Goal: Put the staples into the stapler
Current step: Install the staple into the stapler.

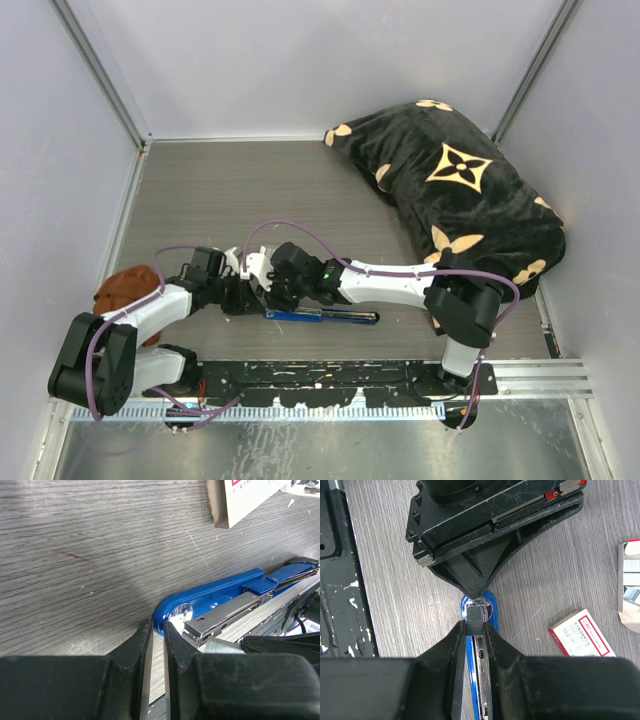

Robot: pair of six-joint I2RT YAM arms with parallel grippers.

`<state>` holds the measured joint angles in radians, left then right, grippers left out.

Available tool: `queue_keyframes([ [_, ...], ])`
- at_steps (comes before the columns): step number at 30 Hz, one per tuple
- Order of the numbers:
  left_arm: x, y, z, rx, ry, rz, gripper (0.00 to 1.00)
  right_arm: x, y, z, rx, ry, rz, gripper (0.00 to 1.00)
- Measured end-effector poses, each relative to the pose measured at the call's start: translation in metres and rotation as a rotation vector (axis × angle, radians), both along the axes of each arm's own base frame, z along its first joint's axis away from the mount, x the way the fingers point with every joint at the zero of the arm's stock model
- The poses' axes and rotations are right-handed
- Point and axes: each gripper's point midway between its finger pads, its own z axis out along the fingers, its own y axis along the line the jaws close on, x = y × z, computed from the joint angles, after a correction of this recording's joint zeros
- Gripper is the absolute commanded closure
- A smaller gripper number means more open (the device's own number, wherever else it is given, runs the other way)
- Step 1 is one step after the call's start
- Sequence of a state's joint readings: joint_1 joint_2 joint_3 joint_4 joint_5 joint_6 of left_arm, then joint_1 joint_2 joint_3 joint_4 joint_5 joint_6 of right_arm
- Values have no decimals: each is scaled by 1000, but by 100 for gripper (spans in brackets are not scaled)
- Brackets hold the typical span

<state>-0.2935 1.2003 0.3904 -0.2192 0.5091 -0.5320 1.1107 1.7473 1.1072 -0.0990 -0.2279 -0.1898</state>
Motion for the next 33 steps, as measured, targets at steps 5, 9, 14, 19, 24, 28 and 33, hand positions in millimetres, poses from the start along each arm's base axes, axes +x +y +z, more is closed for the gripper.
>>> queue_keyframes([
  [5, 0, 0, 0, 0, 0, 0, 86, 0, 0, 0, 0, -2, 5, 87],
  [9, 0, 0, 0, 0, 0, 0, 86, 0, 0, 1, 0, -10, 11, 87],
  [14, 0, 0, 0, 0, 0, -1, 87, 1, 2, 1, 0, -14, 13, 87],
  [19, 0, 0, 0, 0, -2, -1, 87, 2, 2, -4, -11, -8, 13, 87],
  [24, 0, 0, 0, 1, -1, -1, 87, 2, 2, -4, -14, -8, 13, 88],
  [28, 1, 0, 0, 2, -1, -1, 88, 2, 2, -4, -14, -8, 13, 88],
  [33, 1, 0, 0, 2, 0, -2, 88, 2, 2, -5, -15, -7, 13, 88],
])
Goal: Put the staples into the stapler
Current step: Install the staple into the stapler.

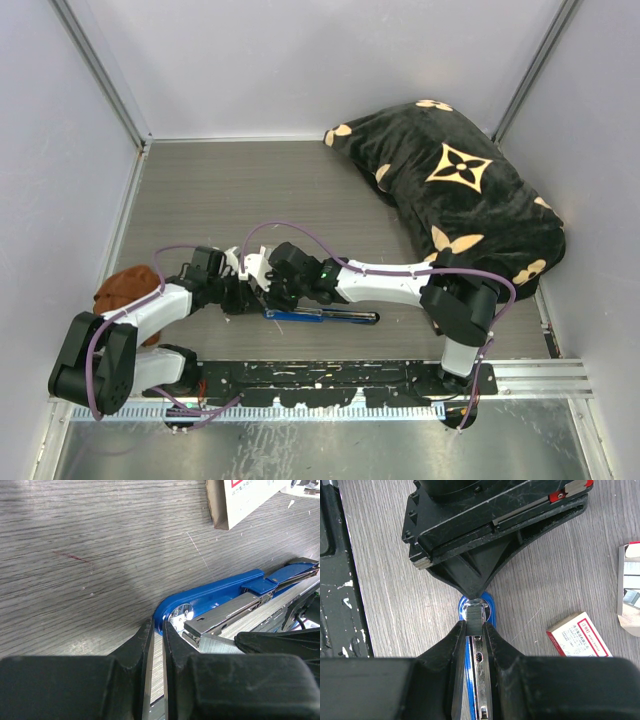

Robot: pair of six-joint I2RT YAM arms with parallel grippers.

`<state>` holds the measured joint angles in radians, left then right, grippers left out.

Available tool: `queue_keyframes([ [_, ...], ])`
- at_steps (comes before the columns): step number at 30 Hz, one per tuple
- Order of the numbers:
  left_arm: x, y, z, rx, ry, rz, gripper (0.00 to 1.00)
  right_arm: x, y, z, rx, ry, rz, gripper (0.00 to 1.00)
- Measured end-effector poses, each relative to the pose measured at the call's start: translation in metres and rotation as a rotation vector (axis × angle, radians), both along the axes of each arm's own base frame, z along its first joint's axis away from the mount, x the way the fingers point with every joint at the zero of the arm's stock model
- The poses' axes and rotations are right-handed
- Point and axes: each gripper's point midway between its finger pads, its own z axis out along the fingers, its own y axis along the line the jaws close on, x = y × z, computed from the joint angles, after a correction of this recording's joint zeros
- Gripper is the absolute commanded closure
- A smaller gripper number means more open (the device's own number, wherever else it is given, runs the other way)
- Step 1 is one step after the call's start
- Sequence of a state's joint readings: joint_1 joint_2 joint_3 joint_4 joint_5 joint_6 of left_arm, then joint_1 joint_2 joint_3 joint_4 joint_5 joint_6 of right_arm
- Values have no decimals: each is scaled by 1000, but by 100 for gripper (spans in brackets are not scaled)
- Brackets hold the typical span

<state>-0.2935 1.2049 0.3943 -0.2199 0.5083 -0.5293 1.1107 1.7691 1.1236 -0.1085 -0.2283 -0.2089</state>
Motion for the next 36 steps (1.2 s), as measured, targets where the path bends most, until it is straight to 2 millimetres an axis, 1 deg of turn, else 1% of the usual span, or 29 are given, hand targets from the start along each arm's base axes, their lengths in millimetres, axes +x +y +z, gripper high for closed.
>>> queue_keyframes([
  [15, 1, 0, 0, 0, 1, 0, 89, 1, -3, -2, -8, -3, -9, 88],
  [21, 2, 0, 0, 1, 2, 0, 89, -1, -10, -9, -31, 2, -16, 88],
  [28, 1, 0, 0, 1, 3, 0, 89, -2, -13, -9, -31, 1, -22, 88],
  [36, 2, 0, 0, 1, 3, 0, 90, -1, -11, -9, -22, 3, -28, 88],
])
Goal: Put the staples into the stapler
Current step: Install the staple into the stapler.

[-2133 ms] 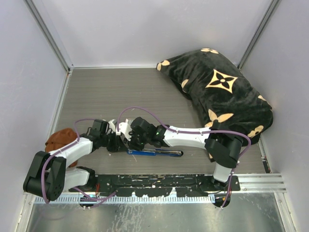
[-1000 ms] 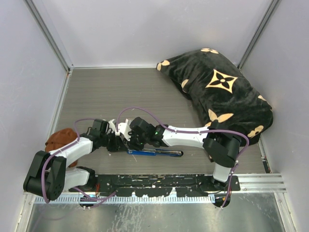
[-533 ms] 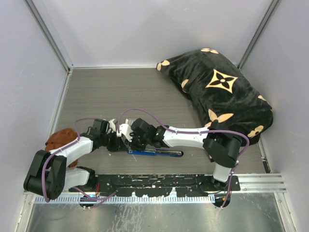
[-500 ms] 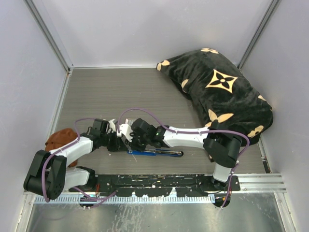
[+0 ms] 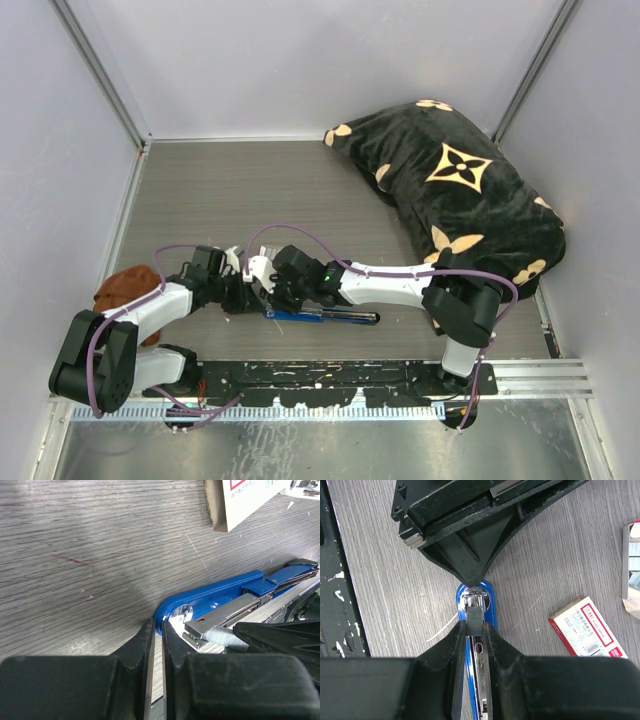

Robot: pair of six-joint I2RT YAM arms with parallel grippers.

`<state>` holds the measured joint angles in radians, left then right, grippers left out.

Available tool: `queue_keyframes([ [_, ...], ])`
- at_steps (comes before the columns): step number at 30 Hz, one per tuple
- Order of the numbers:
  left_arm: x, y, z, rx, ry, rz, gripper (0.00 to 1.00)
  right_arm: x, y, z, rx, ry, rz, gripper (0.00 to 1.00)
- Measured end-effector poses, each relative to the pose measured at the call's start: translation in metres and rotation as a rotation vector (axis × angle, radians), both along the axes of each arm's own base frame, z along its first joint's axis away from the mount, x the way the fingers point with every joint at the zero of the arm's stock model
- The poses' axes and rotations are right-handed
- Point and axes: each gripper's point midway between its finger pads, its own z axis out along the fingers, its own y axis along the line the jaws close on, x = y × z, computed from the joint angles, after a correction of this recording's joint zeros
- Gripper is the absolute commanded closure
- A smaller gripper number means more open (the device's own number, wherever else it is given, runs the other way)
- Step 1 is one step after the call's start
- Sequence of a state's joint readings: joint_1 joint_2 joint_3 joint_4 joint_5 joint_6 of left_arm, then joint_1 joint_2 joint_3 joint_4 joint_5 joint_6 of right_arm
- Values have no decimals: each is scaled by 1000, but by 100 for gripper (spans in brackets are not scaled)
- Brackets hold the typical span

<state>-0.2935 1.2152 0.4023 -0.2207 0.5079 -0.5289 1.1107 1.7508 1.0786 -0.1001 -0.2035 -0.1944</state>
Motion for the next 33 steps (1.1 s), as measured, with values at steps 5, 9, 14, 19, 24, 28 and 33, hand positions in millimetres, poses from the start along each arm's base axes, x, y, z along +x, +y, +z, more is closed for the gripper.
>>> queue_keyframes([
  [5, 0, 0, 0, 0, 0, 0, 90, 0, 2, 0, 13, 3, -9, 88],
  [9, 0, 0, 0, 0, 0, 0, 90, 0, 3, 0, 24, 5, -13, 88],
  [14, 0, 0, 0, 0, 0, -1, 90, 1, 5, 1, 36, 10, -20, 85],
  [19, 0, 0, 0, 0, -1, -1, 90, 1, 5, 0, 37, 12, -23, 69],
  [24, 0, 0, 0, 1, -2, -3, 90, -1, 3, -2, 35, 18, -27, 54],
  [28, 0, 0, 0, 1, -2, -3, 90, -2, 2, -1, 35, 19, -28, 48],
  [33, 0, 0, 0, 0, -3, -3, 90, 3, 0, 10, 60, 15, -43, 44],
])
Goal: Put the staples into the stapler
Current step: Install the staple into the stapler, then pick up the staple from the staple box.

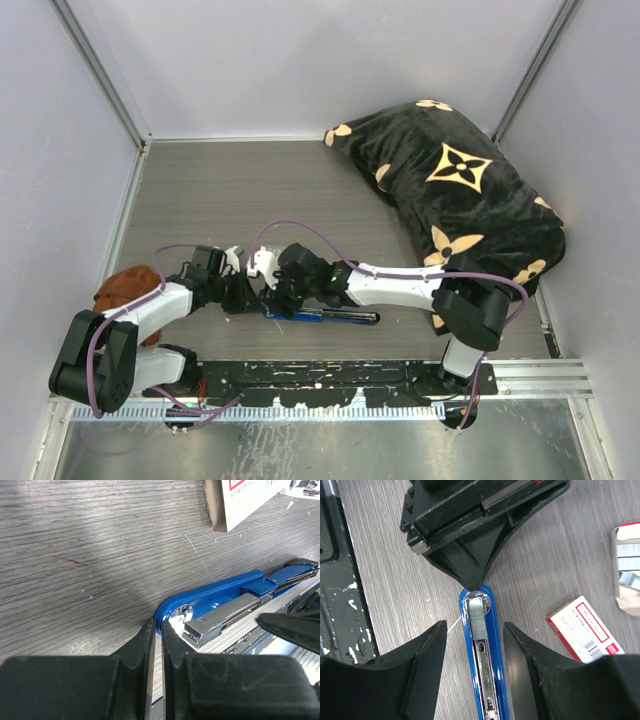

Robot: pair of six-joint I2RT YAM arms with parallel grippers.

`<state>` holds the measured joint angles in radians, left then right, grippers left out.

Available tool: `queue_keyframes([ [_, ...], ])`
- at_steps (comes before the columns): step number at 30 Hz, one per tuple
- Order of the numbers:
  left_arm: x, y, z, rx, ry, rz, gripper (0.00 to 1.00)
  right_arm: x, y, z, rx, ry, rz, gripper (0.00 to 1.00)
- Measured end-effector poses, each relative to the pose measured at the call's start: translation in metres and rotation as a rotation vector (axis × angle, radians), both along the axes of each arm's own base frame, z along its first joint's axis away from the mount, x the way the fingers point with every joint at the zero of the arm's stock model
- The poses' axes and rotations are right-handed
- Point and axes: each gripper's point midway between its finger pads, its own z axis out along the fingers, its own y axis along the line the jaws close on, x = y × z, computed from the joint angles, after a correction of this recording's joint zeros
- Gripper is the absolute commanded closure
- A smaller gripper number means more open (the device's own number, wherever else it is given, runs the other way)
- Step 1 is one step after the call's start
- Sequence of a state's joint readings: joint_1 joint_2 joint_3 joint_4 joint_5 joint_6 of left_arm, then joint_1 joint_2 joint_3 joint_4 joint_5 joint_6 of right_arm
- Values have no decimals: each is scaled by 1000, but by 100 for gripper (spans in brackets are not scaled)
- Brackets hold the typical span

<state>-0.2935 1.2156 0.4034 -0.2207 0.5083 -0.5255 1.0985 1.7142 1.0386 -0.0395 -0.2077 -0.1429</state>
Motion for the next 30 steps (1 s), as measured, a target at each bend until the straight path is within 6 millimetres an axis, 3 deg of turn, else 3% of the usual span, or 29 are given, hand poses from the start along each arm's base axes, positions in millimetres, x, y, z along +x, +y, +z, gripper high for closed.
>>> queue_keyframes([
  [4, 1, 1, 1, 3, -7, 3, 80, 8, -2, 26, 57, -5, -36, 42],
  [8, 7, 2, 13, 4, -65, 20, 53, 26, -14, 67, 150, -8, -119, 40],
  [10, 13, 3, 25, 6, -111, 34, 46, 41, -26, 89, 202, 5, -186, 40],
  [13, 32, 6, 59, 7, -233, 76, 43, 67, -52, 116, 268, 31, -312, 40],
  [15, 43, 7, 80, 7, -303, 98, 48, 84, -72, 124, 282, 40, -404, 40],
  [18, 60, 9, 107, 13, -368, 134, 58, 96, -91, 121, 264, 66, -510, 40],
  [21, 75, 9, 116, 37, -359, 150, 62, 98, -103, 111, 228, 110, -581, 40],
  [24, 93, 6, 113, 85, -336, 159, 64, 101, -111, 103, 211, 134, -639, 40],
  [30, 108, -10, 93, 185, -299, 115, 67, 105, -128, 87, 180, 165, -723, 40],
])
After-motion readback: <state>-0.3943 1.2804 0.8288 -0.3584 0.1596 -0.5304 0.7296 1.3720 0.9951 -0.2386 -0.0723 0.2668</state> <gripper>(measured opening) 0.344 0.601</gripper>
